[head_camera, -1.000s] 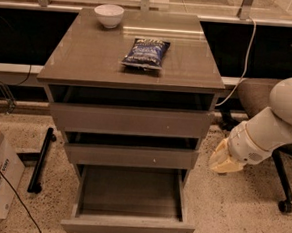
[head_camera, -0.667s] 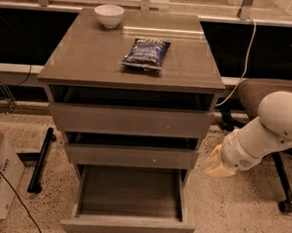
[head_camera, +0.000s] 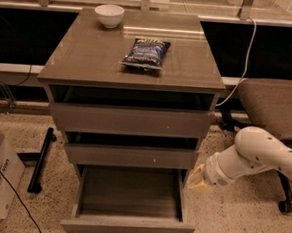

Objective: Close bottom drawer

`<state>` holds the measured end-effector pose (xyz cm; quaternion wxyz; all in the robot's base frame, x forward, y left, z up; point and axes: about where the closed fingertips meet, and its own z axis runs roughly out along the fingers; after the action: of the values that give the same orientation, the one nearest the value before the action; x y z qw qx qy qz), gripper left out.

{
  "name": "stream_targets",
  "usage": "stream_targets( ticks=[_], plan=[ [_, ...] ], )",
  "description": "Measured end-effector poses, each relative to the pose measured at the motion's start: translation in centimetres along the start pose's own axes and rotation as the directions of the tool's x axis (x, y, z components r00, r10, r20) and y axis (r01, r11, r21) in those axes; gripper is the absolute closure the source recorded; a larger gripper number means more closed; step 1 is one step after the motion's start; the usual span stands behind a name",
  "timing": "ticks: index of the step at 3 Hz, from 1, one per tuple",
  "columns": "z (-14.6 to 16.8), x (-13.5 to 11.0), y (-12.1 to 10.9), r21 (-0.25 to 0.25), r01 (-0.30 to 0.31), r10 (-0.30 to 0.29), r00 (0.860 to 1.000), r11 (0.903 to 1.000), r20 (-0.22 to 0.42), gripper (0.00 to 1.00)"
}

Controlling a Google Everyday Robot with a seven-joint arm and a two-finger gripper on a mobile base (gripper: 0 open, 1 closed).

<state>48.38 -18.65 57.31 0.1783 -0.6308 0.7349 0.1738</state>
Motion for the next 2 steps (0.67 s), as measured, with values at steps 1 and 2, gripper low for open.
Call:
stream_targets(
  ticks=[1, 2],
  plan=[
    [6.6, 3.6, -0.3, -0.060, -0.101, 0.105, 0.991, 0.9931, 0.082, 1.00],
    [11.6, 6.4, -0.4, -0.118, -0.171, 0.185, 0.975, 0.9781, 0.122, 1.00]
  ],
)
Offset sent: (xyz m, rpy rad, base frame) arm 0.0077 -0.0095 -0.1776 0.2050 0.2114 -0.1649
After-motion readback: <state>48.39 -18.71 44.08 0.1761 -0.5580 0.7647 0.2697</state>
